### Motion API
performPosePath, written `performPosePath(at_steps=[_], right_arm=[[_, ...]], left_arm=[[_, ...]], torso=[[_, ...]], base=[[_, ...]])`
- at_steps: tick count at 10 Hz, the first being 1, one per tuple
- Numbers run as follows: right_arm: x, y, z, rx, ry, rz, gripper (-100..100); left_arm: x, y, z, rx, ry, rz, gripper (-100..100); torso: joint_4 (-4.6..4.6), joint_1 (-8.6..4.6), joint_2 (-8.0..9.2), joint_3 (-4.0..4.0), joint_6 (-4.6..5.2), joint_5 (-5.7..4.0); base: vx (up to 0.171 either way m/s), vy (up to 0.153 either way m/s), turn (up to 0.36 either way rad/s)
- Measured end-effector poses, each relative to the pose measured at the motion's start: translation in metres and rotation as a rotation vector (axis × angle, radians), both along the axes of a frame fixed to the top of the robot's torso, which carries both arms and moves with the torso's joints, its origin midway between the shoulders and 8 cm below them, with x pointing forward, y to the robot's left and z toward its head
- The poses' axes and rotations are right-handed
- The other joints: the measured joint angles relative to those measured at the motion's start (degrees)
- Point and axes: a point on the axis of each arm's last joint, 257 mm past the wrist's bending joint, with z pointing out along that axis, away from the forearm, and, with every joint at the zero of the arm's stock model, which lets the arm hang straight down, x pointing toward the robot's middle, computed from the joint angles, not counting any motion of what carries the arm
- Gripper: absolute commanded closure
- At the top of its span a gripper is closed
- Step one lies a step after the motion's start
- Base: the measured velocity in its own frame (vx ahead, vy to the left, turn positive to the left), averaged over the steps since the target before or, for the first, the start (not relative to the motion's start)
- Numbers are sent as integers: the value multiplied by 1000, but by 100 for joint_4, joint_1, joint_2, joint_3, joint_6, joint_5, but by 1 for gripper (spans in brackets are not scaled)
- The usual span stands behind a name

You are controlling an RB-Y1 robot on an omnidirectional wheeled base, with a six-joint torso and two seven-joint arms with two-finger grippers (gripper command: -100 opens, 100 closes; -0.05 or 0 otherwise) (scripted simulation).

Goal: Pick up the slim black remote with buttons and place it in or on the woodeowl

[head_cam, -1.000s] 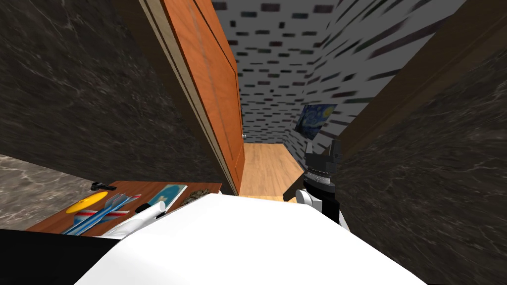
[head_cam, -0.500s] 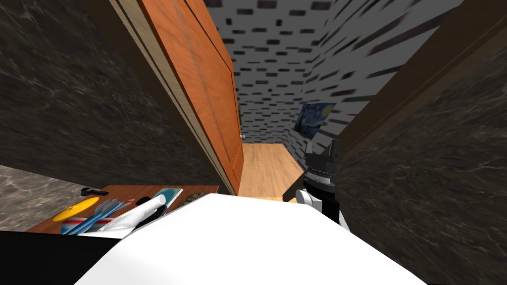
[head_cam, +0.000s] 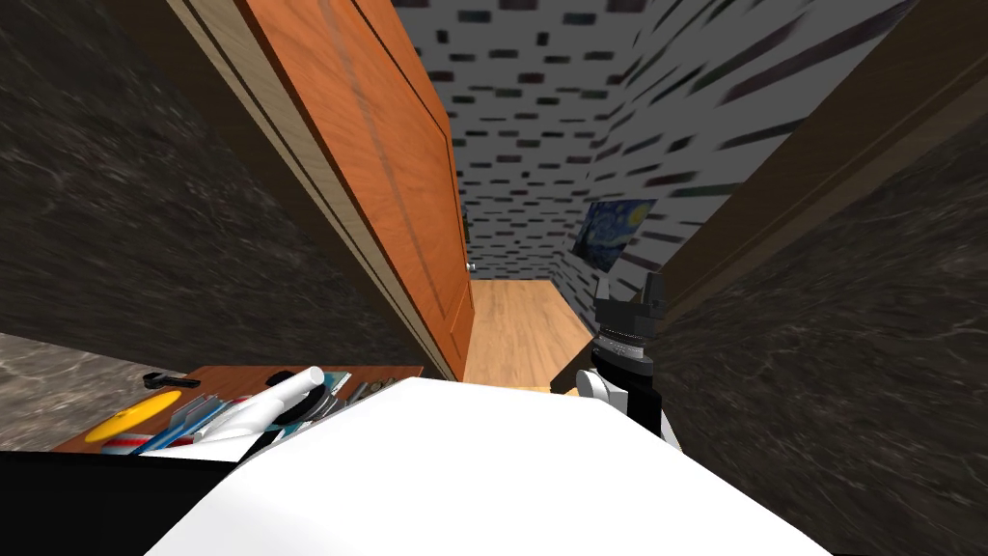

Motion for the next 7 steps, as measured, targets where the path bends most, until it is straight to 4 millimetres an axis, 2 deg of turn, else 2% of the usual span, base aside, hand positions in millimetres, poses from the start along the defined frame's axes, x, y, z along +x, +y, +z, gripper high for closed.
performPosePath(at_steps=[2, 3, 7], right_arm=[[0, 0, 0, 0, 0, 0, 0], [0, 0, 0, 0, 0, 0, 0], [0, 0, 0, 0, 0, 0, 0]], left_arm=[[3, 3, 2, 0, -10, 13, 100], [4, 3, 3, 0, -13, 17, -100], [4, 3, 3, 0, -13, 16, -100]], torso=[[3, 1, 8, 5, -1, -3], [1, 0, 8, 5, -2, 0], [1, 0, 8, 5, -2, -1]], base=[[-3, 0, 16], [0, 0, 0], [0, 0, 0]])
